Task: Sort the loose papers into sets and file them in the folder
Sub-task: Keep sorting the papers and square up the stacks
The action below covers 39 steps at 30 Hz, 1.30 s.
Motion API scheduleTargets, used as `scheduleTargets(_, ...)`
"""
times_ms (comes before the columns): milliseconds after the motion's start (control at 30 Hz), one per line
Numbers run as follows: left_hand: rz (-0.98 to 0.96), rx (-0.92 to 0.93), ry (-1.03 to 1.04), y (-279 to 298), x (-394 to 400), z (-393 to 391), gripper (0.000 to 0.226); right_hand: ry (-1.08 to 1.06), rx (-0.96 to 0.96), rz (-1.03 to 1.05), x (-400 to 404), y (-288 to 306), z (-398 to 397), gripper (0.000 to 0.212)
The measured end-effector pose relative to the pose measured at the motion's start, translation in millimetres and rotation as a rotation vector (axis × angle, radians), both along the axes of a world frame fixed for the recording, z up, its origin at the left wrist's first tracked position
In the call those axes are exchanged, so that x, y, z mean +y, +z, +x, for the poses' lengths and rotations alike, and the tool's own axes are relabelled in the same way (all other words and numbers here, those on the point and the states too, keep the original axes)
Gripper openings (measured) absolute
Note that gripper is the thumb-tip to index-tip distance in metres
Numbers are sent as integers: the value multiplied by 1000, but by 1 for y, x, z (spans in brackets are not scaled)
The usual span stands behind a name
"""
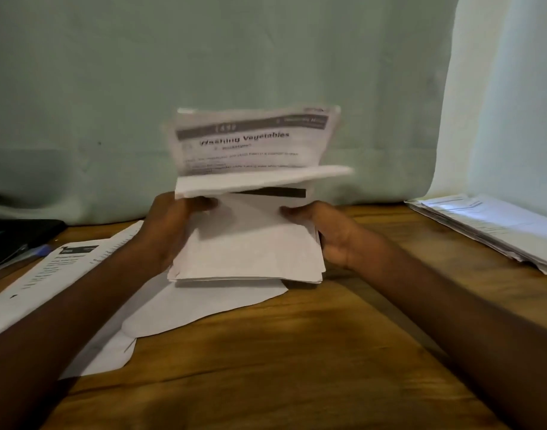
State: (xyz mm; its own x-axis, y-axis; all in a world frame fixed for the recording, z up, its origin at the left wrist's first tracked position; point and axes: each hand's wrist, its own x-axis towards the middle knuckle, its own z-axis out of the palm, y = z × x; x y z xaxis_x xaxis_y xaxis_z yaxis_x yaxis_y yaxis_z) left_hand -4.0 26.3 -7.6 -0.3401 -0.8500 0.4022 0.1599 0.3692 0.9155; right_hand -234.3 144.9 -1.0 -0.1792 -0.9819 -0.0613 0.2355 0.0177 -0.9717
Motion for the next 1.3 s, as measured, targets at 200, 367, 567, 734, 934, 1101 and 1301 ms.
scheduleTargets(200,87,-49,30,0,10,-7,32,6,51,0,-2,-8,-7,37)
scheduleTargets(367,43,12,11,-1,11,-8,29,-220,404,-284,-2,-11,8,29)
scheduleTargets(567,-70,222,-99,13,25,-11,44,-325,509,-618,10,-3,25,25)
scheduleTargets(734,-182,189,5,19,29,-10,31,-332,459,-633,7,-2,24,27)
scheduleTargets(934,-79,8,64,-16,17,-19,25,-224,449,-442,0,-16,16,16)
scheduleTargets(1101,-60,15,89,-18,11,-22,23,-246,451,-422,-2,-16,16,30)
scheduleTargets(1301,25,162,148,-7,-2,-14,38,-239,446,-504,0,-12,18,44)
